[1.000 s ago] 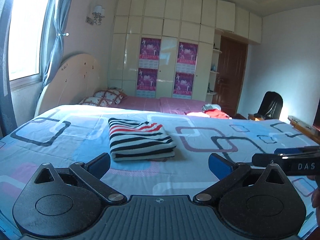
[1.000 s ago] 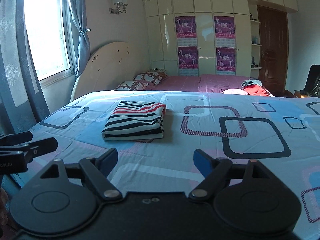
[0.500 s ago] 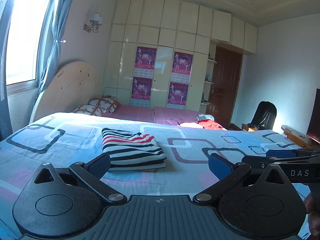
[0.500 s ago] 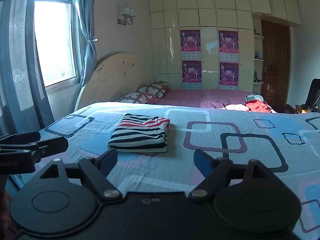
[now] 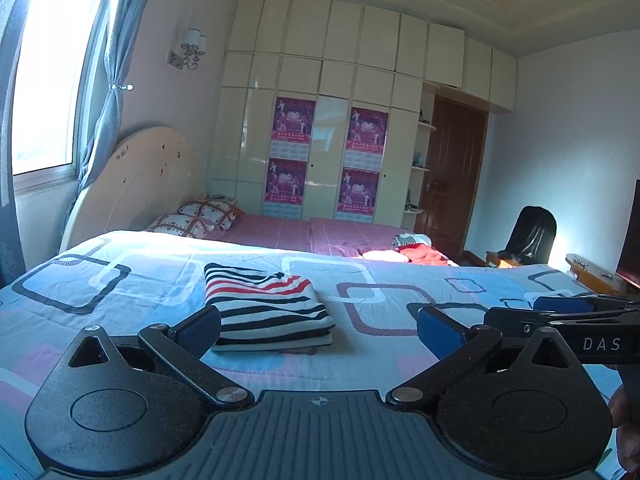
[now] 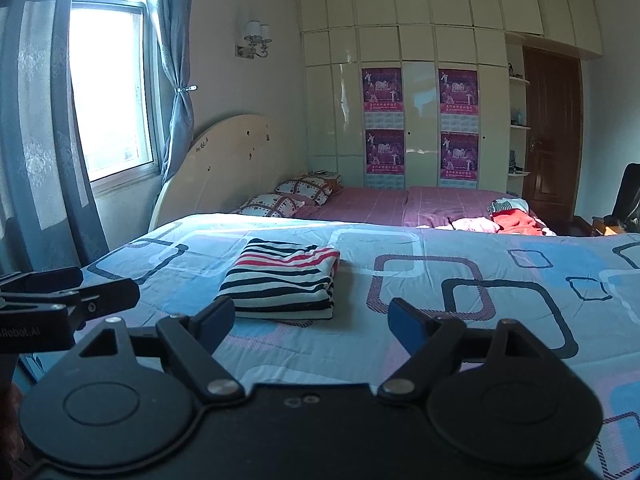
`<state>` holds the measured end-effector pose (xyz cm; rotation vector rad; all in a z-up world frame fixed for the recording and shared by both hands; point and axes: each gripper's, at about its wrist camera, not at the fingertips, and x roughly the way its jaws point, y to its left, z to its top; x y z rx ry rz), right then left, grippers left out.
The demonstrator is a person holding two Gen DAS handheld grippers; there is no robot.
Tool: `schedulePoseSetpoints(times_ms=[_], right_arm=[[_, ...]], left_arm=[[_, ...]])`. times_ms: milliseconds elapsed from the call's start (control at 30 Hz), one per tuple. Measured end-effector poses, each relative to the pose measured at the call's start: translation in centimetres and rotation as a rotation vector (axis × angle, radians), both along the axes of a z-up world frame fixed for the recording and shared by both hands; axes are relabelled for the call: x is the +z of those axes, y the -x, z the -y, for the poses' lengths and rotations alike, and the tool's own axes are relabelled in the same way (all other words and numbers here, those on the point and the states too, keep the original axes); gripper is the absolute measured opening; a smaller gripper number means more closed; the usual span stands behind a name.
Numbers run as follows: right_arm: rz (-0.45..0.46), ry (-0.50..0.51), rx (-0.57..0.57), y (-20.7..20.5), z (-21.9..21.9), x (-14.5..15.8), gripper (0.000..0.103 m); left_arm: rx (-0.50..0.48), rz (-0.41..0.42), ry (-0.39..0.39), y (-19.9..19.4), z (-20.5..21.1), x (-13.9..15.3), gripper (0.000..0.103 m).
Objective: Fold small clothes
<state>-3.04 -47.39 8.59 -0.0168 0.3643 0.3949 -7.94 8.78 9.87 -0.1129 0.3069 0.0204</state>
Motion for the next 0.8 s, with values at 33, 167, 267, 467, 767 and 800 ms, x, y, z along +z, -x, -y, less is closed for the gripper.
schedulePoseSetpoints(times_ms=[33, 167, 267, 467, 767, 800], right_arm=[[0.002, -0.002, 0.0, 0.04, 0.03, 0.05, 0.083], [0.006, -0.006, -0.01, 0.14, 0.16, 0.03, 0.083], [0.007, -0.007, -0.015, 0.17, 0.2, 0.06, 0.083], [0.01, -0.007, -0.015, 0.21, 0.14, 0.06, 0.084], [0.01, -0.008, -0.015, 0.27, 0.07, -0.05, 0.084], [0.01, -0.005, -0.015, 0.27, 0.11, -0.04, 0.084]], left_arm=[[-0.001, 0.001, -0.001, -0.11, 0.03, 0.07, 0.103], [-0.007, 0.003, -0.005, -0.14, 0.1, 0.1, 0.103], [-0.01, 0.004, -0.004, -0.11, 0.09, 0.1, 0.103], [-0.014, 0.006, -0.003, -0.06, 0.18, 0.15, 0.103], [-0.016, 0.006, -0.002, -0.14, 0.11, 0.2, 0.103], [-0.013, 0.009, 0.002, -0.13, 0.04, 0.21, 0.103]])
